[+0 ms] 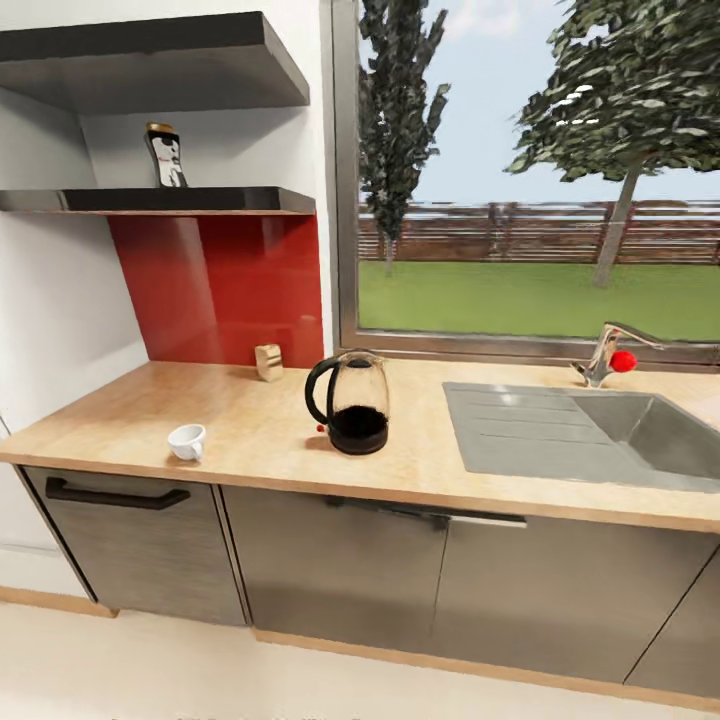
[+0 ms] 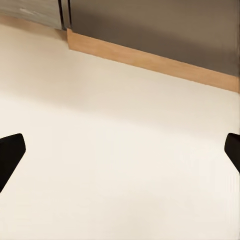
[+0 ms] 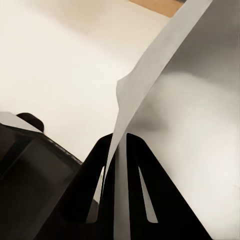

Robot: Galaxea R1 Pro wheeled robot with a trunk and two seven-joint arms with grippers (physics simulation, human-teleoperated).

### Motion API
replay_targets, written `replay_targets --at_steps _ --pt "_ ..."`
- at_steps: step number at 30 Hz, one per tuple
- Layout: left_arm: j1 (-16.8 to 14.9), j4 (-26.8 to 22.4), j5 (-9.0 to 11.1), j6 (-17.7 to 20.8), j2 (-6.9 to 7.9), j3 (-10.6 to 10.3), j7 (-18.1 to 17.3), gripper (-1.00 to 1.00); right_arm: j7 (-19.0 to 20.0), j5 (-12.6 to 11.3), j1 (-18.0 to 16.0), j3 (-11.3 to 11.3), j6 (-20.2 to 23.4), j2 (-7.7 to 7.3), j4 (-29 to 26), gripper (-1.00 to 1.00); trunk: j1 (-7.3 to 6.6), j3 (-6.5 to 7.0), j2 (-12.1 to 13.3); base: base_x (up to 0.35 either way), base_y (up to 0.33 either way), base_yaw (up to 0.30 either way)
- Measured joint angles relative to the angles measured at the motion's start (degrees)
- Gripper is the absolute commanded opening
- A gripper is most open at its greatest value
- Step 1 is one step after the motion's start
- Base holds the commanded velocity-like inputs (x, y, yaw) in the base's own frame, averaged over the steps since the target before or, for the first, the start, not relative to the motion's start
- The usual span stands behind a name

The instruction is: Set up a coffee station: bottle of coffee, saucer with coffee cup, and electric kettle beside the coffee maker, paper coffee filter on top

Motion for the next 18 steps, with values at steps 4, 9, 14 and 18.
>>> replay_targets --at_steps 4,9,14,18 --pt "0.0 -0.01 0.0 0.02 0.01 0.01 -0.02 1.0 -0.02 -0.01 0.0 -0.05 -0.08 -0.01 0.44 -1.0 -0.01 0.0 -0.01 -0.056 -0.134 -0.225" --pt "0.0 -0.01 0.0 0.02 0.02 0.02 0.0 1.0 -0.02 -0.02 0.0 -0.05 -0.09 0.0 0.46 -1.0 -0.01 0.0 0.0 -0.005 -0.013 -0.28" --pt "0.0 0.03 0.0 0.02 0.02 0.02 0.0 1.0 -0.02 -0.02 0.0 -0.05 -0.09 0.0 0.47 -1.0 -0.01 0.0 0.0 -0.001 -0.002 -0.285" --pt "0.0 0.06 0.0 0.02 0.02 0.02 0.05 1.0 -0.02 -0.02 0.0 -0.05 -0.09 0.0 0.54 -1.0 -0.01 0.0 0.0 0.0 0.0 -0.286"
